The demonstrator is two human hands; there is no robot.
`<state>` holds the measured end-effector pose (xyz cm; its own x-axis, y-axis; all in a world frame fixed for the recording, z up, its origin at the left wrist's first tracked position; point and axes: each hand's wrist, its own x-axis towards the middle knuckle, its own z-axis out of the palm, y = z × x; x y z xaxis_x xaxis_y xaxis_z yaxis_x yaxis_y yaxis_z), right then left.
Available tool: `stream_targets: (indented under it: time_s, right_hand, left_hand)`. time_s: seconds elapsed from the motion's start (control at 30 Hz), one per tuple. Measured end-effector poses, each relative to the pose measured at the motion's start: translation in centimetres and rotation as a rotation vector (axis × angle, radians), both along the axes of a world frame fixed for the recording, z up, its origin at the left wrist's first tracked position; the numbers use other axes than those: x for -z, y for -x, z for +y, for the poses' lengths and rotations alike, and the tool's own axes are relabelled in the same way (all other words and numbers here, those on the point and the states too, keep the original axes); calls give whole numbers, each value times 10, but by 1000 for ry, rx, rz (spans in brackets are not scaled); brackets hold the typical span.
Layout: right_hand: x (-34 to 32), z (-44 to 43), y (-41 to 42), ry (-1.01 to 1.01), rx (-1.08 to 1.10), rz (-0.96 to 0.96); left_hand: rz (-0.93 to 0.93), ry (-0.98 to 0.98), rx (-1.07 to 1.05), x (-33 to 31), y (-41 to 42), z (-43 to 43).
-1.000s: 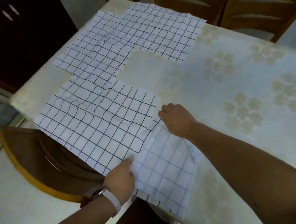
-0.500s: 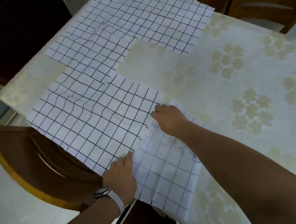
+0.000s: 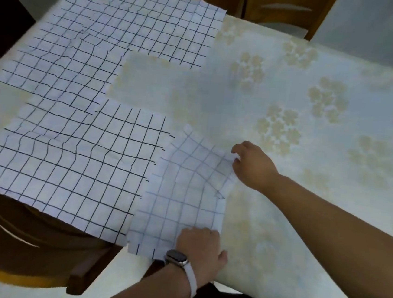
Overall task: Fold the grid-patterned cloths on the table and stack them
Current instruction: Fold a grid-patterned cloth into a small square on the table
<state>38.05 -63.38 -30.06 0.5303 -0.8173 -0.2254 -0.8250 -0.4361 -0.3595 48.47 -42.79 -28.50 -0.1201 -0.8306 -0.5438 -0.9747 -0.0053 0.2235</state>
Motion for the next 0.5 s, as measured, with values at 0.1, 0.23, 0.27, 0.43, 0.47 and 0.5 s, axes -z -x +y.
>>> stream_targets:
  time_s: [0.1,0.23,0.27,0.43,0.47,0.5]
  right_hand:
    - [10,3,17,-142,179,36]
    - [20,12,19,-188,182,1]
    - [21,15,20,-171,157,1]
    - [27,23,34,-20,-152,58]
    - [28,22,37,24,-184,61]
    - [29,20,38,71,-214,66]
  left_hand:
    - [-51,-11,30,11,4,5]
    - [-107,-9,41,17,9,13]
    - [-115,-12,36,17,12,14]
    - [-168,-39,6,15,26,20]
    - [-167,-61,-14,16,30,21]
    - [-161,-65,-43,17,33,22]
